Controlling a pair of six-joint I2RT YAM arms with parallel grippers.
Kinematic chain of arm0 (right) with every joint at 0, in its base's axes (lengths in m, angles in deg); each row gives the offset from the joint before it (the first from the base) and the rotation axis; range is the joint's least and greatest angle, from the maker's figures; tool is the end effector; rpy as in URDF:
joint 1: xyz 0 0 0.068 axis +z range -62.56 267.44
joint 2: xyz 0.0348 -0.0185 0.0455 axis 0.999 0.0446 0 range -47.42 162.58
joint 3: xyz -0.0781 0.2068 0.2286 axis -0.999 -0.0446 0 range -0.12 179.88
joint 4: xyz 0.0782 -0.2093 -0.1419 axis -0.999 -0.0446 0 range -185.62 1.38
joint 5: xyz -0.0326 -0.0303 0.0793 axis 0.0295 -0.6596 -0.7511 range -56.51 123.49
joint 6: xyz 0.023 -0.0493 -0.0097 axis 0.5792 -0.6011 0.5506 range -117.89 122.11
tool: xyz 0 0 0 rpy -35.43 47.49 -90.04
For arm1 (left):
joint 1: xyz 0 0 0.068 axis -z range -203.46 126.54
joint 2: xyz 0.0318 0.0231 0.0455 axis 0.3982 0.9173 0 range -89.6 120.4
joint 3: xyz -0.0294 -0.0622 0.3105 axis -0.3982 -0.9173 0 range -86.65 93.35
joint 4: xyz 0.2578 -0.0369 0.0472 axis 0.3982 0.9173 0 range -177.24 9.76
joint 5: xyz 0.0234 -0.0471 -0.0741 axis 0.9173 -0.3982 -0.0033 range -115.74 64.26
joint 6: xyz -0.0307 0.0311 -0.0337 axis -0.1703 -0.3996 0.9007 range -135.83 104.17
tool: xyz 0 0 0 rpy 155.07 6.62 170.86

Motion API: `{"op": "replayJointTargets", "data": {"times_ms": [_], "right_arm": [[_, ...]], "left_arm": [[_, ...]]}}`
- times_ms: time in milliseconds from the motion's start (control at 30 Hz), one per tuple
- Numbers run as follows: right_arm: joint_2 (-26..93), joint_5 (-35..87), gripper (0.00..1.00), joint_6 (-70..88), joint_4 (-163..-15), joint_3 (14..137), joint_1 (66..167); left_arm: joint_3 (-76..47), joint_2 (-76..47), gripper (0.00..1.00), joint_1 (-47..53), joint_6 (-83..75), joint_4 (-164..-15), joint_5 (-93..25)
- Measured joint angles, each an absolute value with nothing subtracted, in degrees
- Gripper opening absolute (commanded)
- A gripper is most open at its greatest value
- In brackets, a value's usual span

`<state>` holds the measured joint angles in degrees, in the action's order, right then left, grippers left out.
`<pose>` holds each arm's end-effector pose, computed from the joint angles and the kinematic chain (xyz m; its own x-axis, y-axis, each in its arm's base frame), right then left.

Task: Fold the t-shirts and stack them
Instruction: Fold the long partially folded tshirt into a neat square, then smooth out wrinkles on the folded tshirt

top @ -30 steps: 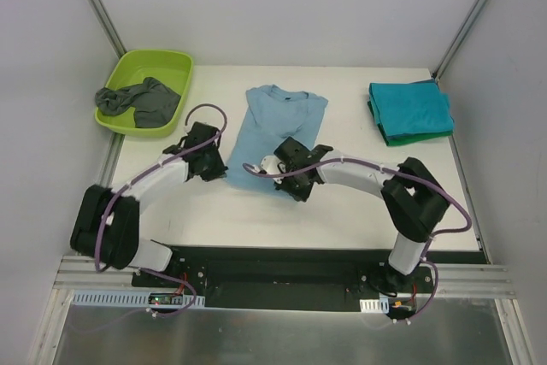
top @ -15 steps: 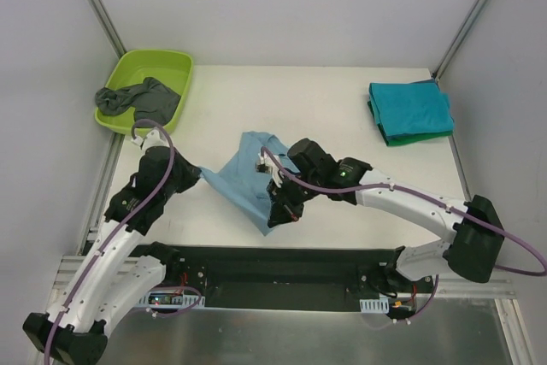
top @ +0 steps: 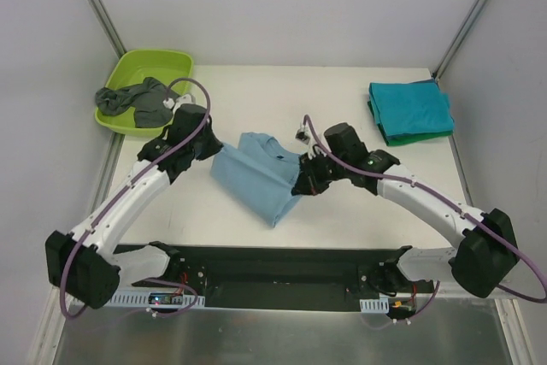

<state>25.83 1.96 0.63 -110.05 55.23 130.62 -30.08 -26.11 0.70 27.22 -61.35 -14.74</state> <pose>0.1816 0.1974 0.3243 -0.4395 -0.4424 -0.7818 -0.8898 0.3334 0.3115 0.2113 -0.0869 0.3610 -0.5357 -0.4941 -0.6847 -0.1507 0.8538 -0.4983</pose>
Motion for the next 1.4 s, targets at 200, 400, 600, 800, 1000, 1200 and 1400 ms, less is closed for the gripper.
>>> {"op": "replayJointTargets", "data": {"times_ms": [200,400,600,800,1000,1200,1400], "right_arm": [[26.1,5.7,0.01,1.0,-108.3,55.1,122.2],[32.1,6.2,0.03,1.3,-106.3,55.9,115.9],[39.4,8.7,0.07,3.6,-103.3,55.9,112.7],[45.9,15.6,0.31,5.7,-100.3,57.2,111.9],[47.5,23.6,0.92,7.8,-102.4,59.7,111.6],[43.1,27.2,0.96,8.1,-105.0,60.9,112.4],[34.7,22.9,0.96,11.3,-101.1,57.6,118.4]], "left_arm": [[-22.2,-14.5,0.0,1.0,25.9,-64.8,-14.8],[-15.3,-2.3,0.0,1.2,23.5,-66.6,-15.2],[-8.5,8.4,0.0,1.4,21.0,-67.4,-16.7],[-4.1,16.4,0.36,1.3,20.3,-67.8,-16.7],[-0.9,20.0,0.99,1.0,16.9,-68.3,-19.4],[-3.6,15.0,0.99,0.9,16.5,-69.0,-23.4],[-13.5,2.8,0.99,0.9,16.6,-70.3,-29.3]]}}
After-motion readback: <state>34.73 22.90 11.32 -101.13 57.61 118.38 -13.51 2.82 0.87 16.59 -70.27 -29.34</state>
